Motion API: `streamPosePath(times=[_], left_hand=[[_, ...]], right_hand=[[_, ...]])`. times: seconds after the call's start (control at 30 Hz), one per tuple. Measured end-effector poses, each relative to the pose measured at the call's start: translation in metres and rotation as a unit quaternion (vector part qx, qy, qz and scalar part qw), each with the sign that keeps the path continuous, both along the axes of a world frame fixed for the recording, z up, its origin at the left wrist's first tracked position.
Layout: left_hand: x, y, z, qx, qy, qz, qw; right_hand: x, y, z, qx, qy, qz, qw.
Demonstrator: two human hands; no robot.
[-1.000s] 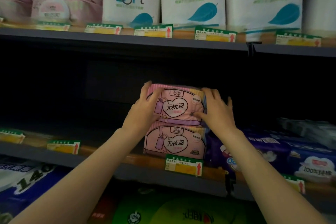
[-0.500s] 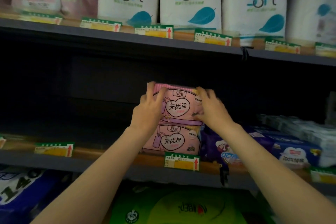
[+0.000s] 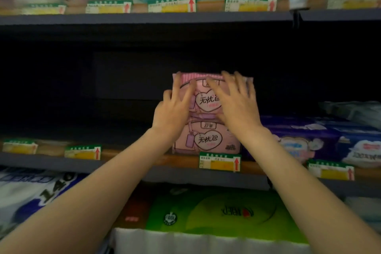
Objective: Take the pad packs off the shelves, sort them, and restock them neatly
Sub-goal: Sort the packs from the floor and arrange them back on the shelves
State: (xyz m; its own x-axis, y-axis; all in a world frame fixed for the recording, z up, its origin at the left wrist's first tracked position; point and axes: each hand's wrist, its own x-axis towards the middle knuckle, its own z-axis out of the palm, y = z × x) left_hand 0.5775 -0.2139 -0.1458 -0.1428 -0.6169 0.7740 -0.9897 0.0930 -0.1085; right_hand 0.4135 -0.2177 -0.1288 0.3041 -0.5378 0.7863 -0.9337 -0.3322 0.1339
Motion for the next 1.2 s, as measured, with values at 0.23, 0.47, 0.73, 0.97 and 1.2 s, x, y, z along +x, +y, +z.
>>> streamPosePath(times=[0.23, 0.47, 0.73, 0.97, 1.2], left_hand=[[0.011, 0.044, -0.004, 0.027, 0.022, 0.004, 0.999], [0.045, 0.103, -0.106, 0.007, 0.147, -0.044, 0.988], [0.094, 0.195, -0.294, 0.157, 0.133, -0.074, 0.976], [0.138, 0.243, -0.39, 0.65, 0.015, -0.034, 0.759], [0.145, 0.287, -0.43, 0.771, -0.021, -0.048, 0.635]], right_hand=[[0.0, -0.008, -0.004, 0.021, -0.027, 0.001, 0.999], [0.006, 0.004, -0.01, 0.021, -0.031, -0.001, 0.999], [0.046, 0.102, -0.157, 0.071, -0.101, 0.178, 0.976], [0.106, 0.191, -0.359, 0.549, 0.168, 0.234, 0.785], [0.136, 0.216, -0.443, 0.645, 0.224, 0.196, 0.704]])
